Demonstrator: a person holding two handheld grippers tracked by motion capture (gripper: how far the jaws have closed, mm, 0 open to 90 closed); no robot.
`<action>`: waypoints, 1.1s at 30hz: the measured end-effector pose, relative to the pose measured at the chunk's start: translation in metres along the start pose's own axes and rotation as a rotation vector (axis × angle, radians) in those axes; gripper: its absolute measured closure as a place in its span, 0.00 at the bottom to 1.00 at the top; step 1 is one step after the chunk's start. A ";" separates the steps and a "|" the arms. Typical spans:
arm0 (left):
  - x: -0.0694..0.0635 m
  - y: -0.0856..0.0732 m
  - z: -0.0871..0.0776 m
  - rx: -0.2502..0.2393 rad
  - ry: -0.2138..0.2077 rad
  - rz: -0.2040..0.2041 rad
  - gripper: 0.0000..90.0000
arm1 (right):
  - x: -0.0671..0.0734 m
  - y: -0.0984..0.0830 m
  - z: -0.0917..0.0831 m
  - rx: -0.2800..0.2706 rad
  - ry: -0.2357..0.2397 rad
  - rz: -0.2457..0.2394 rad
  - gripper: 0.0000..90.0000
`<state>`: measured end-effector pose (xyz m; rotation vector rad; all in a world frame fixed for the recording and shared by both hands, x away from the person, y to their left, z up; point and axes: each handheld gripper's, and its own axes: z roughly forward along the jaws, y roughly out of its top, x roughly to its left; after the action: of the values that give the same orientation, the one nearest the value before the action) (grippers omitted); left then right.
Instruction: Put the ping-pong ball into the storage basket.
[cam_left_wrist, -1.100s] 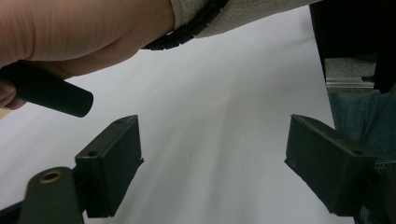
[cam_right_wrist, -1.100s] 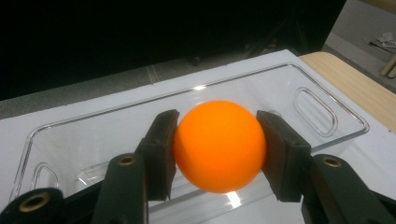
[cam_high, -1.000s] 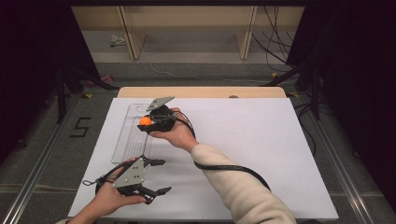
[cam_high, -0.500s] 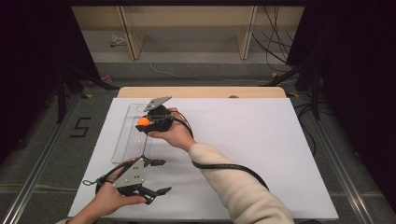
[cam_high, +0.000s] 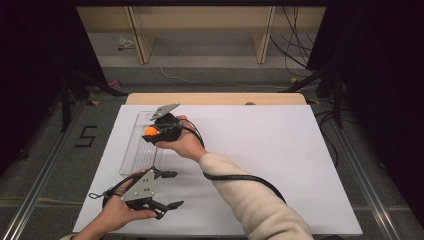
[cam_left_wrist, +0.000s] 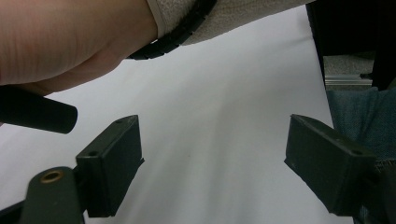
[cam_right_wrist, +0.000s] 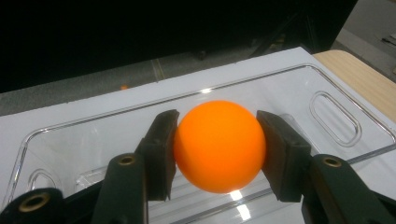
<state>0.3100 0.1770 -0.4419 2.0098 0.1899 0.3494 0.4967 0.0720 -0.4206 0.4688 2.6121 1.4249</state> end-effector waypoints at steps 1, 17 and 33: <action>0.000 0.000 0.000 0.000 0.000 0.000 0.20 | 0.000 0.000 0.000 0.001 0.000 -0.001 0.57; 0.000 0.000 0.000 0.001 0.000 0.003 0.20 | 0.003 0.005 0.008 0.016 0.013 -0.014 0.57; -0.001 0.000 0.001 0.001 -0.001 0.005 0.20 | 0.003 0.004 0.015 0.032 0.022 -0.011 0.57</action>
<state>0.3097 0.1765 -0.4424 2.0119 0.1845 0.3510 0.4984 0.0874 -0.4250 0.4436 2.6545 1.3946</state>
